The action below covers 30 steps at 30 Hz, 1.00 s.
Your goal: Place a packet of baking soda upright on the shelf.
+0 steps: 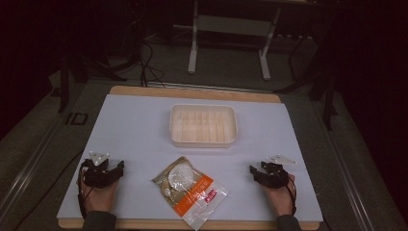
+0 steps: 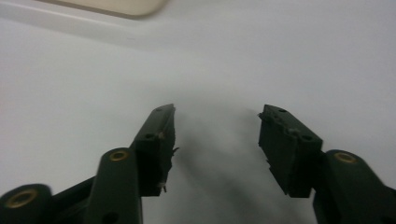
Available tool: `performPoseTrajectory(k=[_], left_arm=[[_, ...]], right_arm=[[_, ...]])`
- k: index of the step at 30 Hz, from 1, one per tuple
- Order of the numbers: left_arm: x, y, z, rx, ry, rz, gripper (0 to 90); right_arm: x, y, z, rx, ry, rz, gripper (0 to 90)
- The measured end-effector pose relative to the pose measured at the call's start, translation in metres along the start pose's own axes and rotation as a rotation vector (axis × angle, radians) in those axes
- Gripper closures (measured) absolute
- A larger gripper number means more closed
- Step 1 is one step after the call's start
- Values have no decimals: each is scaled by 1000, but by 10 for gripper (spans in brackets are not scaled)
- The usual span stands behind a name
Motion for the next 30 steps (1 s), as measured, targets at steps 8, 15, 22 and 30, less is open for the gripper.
performPoseTrajectory(k=[8,15,22,30], left_arm=[[7,-2,-3,-84,-37,26,443],[9,-3,-1,-82,-38,21,461],[4,-2,0,-74,-43,71,467],[1,-1,2,-60,-33,94,468]], right_arm=[[20,-3,-13,28,92,-33,447],[37,-10,-20,46,161,-52,446],[56,-22,-26,59,256,-41,438],[67,-31,-26,101,329,-3,448]])
Point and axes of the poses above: each handheld gripper's, and its own axes: z roughly forward along the jaws, y roughly out of its top, x roughly to its left, the point moved 1 cm from there along z, roughly forward along the jaws, and after that the axes turned 10 degrees about z, right-handed, at the moved point
